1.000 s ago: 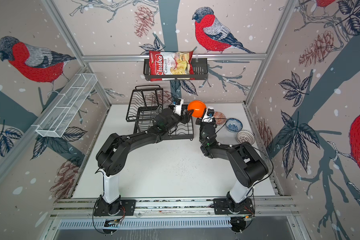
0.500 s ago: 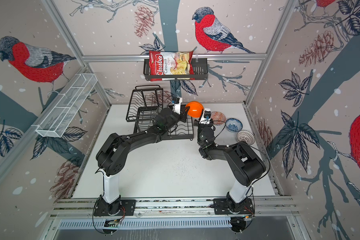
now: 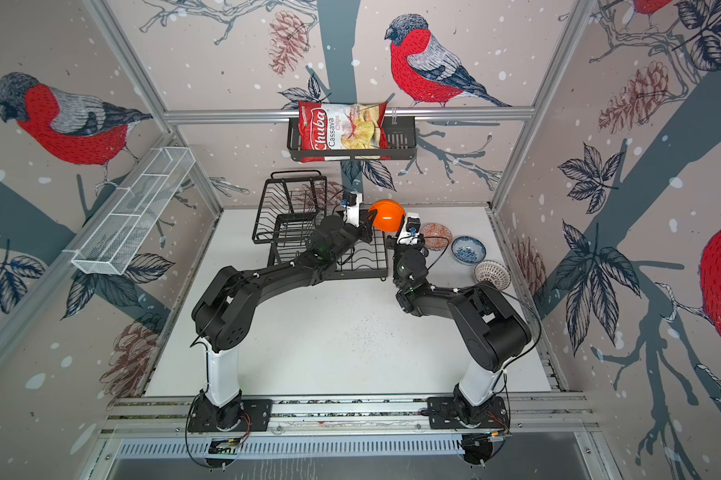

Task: Load the bowls into the dish rack
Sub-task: 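Raise the orange bowl above the rack with both grippers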

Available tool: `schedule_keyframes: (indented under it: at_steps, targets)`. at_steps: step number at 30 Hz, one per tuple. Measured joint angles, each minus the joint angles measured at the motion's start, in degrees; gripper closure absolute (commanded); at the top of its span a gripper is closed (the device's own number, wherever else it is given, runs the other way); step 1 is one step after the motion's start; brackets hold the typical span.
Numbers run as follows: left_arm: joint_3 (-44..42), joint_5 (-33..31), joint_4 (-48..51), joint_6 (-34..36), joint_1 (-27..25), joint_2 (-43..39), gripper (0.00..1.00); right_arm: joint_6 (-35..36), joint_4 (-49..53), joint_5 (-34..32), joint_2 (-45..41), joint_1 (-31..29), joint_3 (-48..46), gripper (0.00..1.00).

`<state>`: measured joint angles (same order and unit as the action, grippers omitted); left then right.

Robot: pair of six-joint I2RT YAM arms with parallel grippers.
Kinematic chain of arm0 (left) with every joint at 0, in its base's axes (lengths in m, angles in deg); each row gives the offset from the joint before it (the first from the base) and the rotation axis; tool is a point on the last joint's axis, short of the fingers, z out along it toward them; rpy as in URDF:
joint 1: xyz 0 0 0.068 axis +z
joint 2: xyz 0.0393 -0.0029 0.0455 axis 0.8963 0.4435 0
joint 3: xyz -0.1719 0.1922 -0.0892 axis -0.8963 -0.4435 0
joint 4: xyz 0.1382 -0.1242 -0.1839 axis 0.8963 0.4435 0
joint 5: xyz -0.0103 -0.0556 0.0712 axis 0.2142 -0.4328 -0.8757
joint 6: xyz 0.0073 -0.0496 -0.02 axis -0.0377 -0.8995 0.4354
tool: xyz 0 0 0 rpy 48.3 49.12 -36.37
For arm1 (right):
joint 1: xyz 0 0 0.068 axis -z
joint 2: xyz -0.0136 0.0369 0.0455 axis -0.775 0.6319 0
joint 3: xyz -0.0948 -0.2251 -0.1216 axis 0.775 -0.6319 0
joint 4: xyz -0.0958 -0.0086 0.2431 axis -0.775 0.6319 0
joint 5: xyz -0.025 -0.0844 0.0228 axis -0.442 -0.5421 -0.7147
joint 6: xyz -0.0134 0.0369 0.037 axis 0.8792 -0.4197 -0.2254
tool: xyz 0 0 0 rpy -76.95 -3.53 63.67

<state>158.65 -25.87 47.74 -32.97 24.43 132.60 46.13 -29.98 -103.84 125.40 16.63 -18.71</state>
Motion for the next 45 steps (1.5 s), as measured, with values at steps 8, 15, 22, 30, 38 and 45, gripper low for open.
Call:
schedule_keyframes:
  at_steps: [8,15,22,30,38,45]
  targets:
    - [-0.63,-5.11,0.02,0.31,-0.50,-4.46,1.00,-7.65,19.15,2.12,-0.72,-0.37,14.43,0.53]
    - [3.93,-8.57,1.92,1.75,0.31,-6.64,1.00,-8.70,35.91,3.02,-4.50,-0.72,24.55,0.29]
    - [9.35,-10.45,-0.24,2.19,2.03,-6.84,1.00,-10.97,51.74,9.92,-8.74,3.58,36.06,0.00]
    - [1.16,-14.73,-6.71,2.56,2.73,-7.58,1.00,-21.49,64.46,26.73,-6.71,7.06,38.05,0.00]
    - [-0.98,-17.31,-5.11,1.60,4.24,-8.00,1.00,-28.83,62.07,34.93,-3.85,7.91,37.18,0.00]
    - [-0.50,-19.52,-3.43,0.13,4.52,-7.78,1.00,-31.58,58.07,37.27,-6.49,8.83,34.71,0.00]
